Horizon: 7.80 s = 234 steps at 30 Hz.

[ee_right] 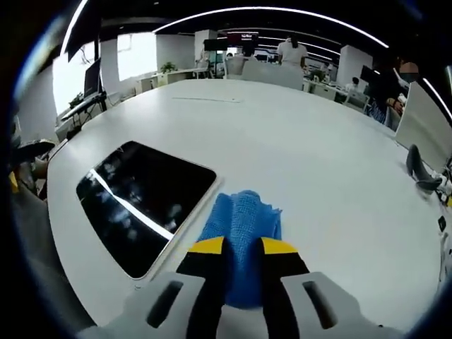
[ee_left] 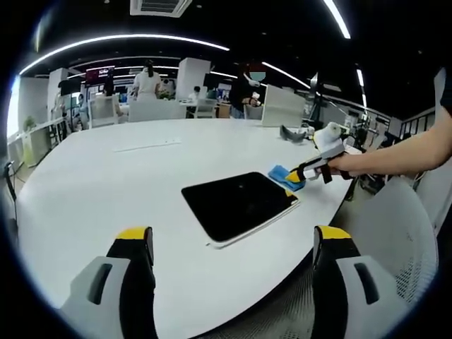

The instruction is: Wipe the mirror surface with the cleaning cloth until all visible marks leave the cleaned area.

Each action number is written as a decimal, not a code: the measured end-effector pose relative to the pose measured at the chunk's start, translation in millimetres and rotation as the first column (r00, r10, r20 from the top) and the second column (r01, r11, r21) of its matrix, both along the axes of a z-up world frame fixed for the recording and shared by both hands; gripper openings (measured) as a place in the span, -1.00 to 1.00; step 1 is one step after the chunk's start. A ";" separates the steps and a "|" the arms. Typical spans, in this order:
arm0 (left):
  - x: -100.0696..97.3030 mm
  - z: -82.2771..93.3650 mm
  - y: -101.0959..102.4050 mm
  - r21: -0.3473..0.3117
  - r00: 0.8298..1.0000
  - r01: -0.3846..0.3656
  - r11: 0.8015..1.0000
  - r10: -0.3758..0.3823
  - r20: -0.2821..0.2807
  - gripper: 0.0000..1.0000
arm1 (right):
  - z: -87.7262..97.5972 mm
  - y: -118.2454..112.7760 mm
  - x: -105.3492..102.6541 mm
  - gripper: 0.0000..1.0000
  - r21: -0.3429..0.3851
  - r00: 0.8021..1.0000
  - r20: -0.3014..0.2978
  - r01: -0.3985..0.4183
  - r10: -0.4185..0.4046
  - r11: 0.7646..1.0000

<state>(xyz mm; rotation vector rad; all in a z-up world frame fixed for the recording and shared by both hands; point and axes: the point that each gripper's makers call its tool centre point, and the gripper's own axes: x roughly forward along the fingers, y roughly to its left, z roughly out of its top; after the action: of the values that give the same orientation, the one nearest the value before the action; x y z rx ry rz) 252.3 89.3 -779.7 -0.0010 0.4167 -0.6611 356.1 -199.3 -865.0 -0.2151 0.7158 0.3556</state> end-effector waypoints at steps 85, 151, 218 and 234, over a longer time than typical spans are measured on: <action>1.3 3.4 -0.7 -0.045 1.000 -0.004 0.999 0.004 0.005 0.88 | -2.0 61.8 62.2 -1.00 -0.050 0.999 -0.047 -0.024 0.022 0.998; 1.4 6.4 -2.6 -0.043 1.000 0.008 0.999 -0.007 0.021 0.87 | -1.5 195.3 69.1 -1.00 0.000 0.977 -0.047 -0.208 0.208 0.978; -0.2 6.6 -4.5 -0.043 1.000 0.022 0.999 -0.021 0.019 0.86 | -1.6 248.4 30.7 -1.00 -0.070 0.912 -0.061 -0.409 0.406 0.910; 0.0 4.4 -2.9 -0.036 1.000 0.026 0.999 -0.026 0.013 0.85 | -1.6 252.9 18.2 -1.00 -0.127 0.876 -0.065 -0.482 0.477 0.867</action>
<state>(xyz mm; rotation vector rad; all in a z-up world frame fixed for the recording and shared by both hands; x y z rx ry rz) 252.3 86.4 -775.3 -0.0257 0.3928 -0.6938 374.3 53.6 -866.6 -0.5273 0.7141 0.7887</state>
